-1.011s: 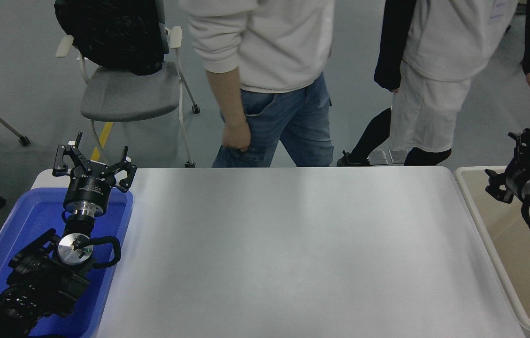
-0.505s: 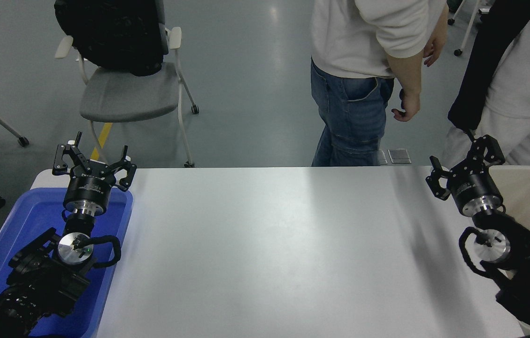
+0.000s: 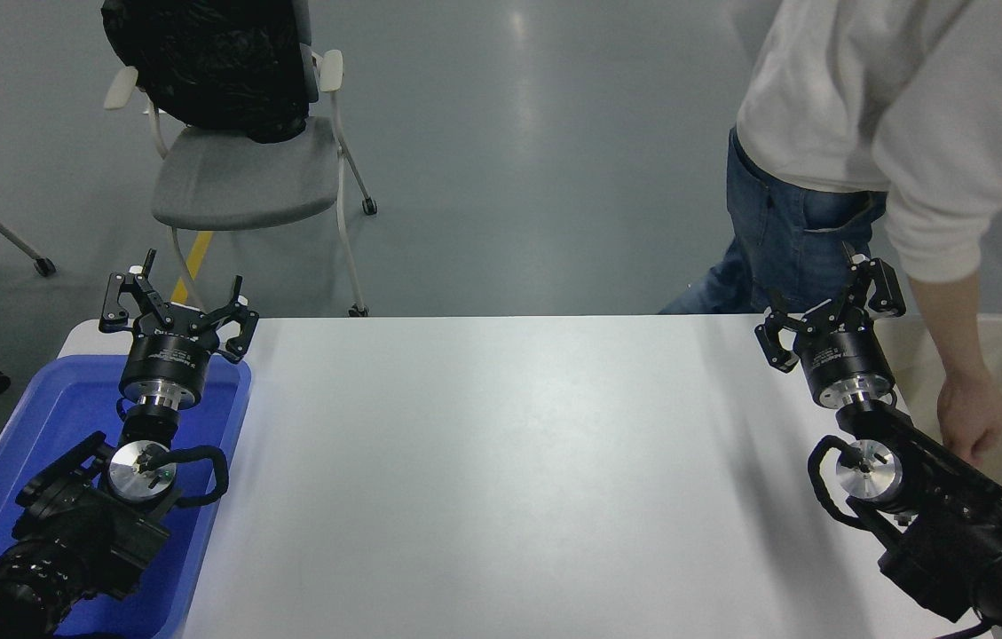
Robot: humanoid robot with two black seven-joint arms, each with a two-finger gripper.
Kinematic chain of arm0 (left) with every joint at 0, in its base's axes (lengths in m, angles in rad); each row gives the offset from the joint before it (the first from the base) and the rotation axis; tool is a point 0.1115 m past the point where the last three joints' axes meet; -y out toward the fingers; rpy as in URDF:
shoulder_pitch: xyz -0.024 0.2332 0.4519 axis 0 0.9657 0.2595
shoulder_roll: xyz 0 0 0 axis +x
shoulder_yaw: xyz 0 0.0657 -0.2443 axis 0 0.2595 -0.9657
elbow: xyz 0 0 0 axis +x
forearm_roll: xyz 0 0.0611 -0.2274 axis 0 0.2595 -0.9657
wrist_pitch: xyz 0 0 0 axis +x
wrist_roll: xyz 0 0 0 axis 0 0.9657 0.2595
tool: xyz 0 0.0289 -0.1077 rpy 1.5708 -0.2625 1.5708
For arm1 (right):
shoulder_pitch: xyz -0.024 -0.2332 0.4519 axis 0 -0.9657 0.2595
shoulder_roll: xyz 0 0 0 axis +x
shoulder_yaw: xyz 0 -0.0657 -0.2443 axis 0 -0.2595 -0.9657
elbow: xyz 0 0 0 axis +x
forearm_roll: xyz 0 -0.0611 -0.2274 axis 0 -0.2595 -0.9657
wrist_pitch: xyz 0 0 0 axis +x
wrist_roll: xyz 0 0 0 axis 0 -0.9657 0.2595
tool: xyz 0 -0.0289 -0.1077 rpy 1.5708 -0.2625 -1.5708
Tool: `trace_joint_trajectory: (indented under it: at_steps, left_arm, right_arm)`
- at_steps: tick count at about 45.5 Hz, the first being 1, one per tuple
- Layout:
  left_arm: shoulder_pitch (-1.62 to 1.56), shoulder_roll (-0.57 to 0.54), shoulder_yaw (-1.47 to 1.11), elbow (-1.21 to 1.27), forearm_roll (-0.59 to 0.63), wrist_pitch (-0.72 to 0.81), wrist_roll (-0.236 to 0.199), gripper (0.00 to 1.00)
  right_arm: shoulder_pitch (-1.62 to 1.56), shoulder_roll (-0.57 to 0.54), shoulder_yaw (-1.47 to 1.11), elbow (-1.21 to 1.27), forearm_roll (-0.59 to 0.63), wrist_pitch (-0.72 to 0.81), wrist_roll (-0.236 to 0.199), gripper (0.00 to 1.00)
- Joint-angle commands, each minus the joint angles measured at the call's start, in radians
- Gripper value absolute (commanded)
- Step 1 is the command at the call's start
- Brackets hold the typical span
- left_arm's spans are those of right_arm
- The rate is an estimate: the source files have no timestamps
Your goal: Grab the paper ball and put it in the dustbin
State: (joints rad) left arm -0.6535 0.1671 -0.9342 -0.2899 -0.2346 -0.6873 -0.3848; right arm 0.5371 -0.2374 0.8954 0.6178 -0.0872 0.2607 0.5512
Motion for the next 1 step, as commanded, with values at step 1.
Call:
trace_joint_trajectory:
  at_steps: [1]
  left_arm:
    - [0.000,0.000,0.000,0.000,0.000,0.000,0.001,0.99]
  right_arm:
    - [-0.008,0.006,-0.006,0.007,0.006,0.005,0.006,1.00]
